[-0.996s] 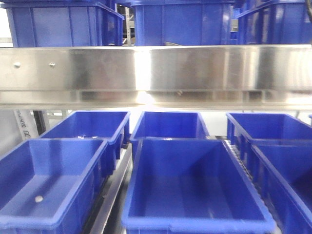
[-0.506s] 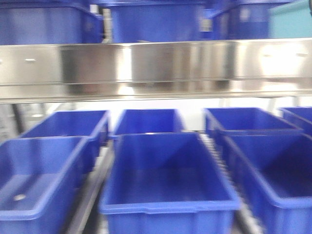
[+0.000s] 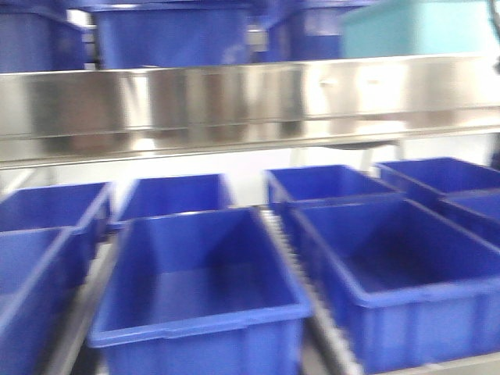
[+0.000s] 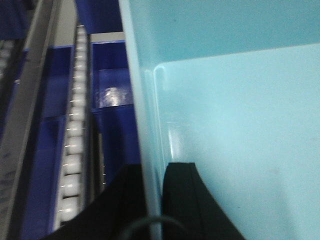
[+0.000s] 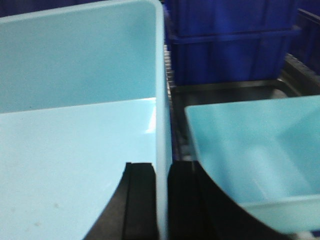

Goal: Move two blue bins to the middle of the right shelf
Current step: 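Hold the bin with both grippers while backing away from the shelf, then carry the bin in both grippers while driving to the other shelf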

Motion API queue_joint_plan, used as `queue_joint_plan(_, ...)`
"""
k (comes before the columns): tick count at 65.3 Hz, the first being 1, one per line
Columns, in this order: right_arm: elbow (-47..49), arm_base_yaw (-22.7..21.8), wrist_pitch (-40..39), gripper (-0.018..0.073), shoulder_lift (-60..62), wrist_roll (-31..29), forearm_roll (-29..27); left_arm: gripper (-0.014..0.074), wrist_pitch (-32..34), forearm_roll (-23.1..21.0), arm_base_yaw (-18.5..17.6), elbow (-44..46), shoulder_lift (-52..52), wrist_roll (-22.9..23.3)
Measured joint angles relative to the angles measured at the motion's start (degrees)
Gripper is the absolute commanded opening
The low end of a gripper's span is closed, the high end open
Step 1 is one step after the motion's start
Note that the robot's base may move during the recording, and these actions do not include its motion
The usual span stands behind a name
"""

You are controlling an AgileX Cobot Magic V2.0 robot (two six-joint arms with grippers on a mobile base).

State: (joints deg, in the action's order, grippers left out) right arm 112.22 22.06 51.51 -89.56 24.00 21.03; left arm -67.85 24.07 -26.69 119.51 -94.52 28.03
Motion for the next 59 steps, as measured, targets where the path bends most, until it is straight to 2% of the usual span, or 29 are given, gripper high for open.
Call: queue_joint_plan(59,0.0,0.0,-0.11,-0.0151,0.0,0.0,0.0,-0.0111,0.14,0.01,0.0,0.0,0.0,0.0)
